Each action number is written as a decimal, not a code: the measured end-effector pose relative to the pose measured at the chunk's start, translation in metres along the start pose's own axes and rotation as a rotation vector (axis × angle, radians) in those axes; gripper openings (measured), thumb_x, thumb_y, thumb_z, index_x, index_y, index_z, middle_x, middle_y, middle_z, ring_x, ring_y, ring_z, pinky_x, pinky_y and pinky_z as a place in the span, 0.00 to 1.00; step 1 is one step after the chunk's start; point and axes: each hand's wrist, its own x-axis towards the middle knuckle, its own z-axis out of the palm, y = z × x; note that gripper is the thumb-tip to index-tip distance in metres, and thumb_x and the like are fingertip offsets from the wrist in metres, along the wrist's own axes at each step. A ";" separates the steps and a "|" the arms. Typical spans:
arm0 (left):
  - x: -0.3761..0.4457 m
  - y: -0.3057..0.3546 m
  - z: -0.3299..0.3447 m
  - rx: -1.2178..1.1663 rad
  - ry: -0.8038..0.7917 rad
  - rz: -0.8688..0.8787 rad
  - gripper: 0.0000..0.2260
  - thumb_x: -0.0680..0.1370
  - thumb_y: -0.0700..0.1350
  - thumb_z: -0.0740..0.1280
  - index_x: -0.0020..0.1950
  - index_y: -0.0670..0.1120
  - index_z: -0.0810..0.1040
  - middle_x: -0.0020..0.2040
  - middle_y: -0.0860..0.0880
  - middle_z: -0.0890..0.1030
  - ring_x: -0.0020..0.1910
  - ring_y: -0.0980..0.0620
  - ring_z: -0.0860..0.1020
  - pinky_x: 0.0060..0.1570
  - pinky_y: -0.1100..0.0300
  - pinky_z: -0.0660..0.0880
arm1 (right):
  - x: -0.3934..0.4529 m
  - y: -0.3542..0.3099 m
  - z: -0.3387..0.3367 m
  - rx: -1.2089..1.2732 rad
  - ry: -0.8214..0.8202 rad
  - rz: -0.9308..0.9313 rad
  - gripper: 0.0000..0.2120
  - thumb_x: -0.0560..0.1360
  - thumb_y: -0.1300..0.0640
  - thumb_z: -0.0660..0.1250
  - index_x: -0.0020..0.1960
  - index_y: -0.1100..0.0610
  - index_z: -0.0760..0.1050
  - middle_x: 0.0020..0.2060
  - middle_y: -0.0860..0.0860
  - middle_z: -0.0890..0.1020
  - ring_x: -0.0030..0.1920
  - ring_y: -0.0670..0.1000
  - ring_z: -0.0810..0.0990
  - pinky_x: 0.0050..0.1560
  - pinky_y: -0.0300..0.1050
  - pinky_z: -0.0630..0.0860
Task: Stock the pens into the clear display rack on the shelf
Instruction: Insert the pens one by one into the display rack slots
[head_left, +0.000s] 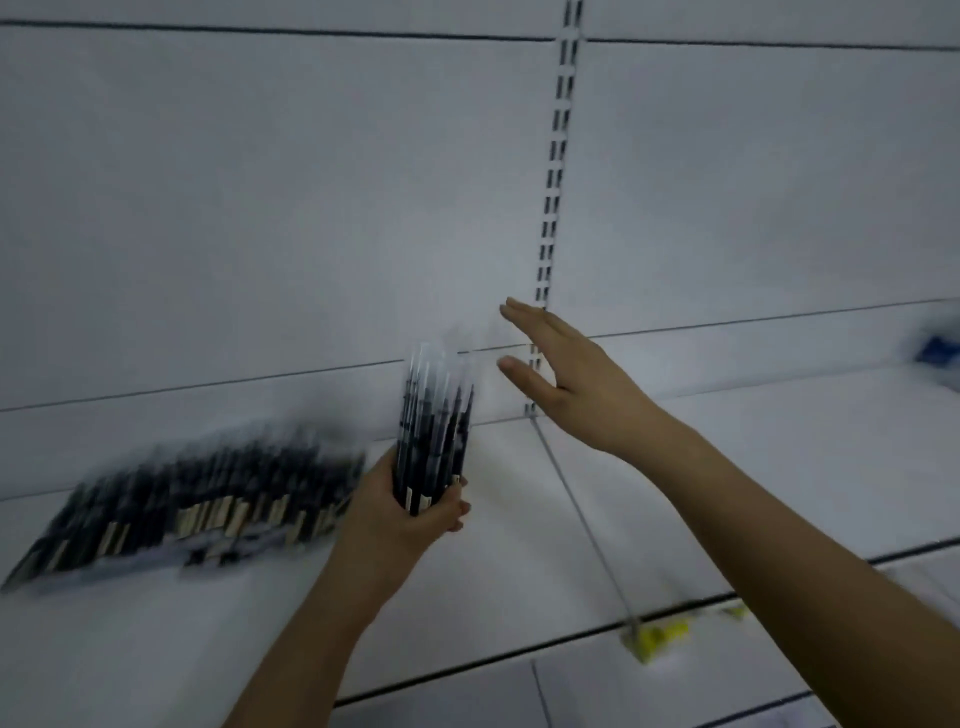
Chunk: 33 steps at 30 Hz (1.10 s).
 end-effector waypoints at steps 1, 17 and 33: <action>0.003 0.003 0.025 0.008 -0.031 0.008 0.07 0.74 0.31 0.69 0.48 0.41 0.78 0.39 0.45 0.83 0.33 0.55 0.83 0.28 0.67 0.75 | -0.013 0.018 -0.019 -0.008 0.015 0.018 0.30 0.81 0.38 0.54 0.79 0.47 0.56 0.78 0.41 0.59 0.76 0.41 0.57 0.75 0.41 0.57; 0.058 0.027 0.399 -0.134 -0.464 -0.084 0.09 0.70 0.41 0.74 0.48 0.40 0.80 0.35 0.46 0.84 0.36 0.50 0.83 0.47 0.45 0.79 | -0.203 0.253 -0.257 -0.086 0.315 0.473 0.29 0.80 0.38 0.54 0.78 0.47 0.57 0.77 0.42 0.62 0.75 0.41 0.60 0.71 0.35 0.55; 0.136 0.020 0.590 -0.219 -0.697 -0.124 0.05 0.75 0.36 0.69 0.50 0.38 0.79 0.39 0.45 0.83 0.34 0.53 0.83 0.32 0.65 0.77 | -0.224 0.389 -0.341 -0.215 0.398 0.653 0.29 0.81 0.38 0.54 0.78 0.46 0.57 0.77 0.43 0.62 0.75 0.42 0.60 0.71 0.36 0.55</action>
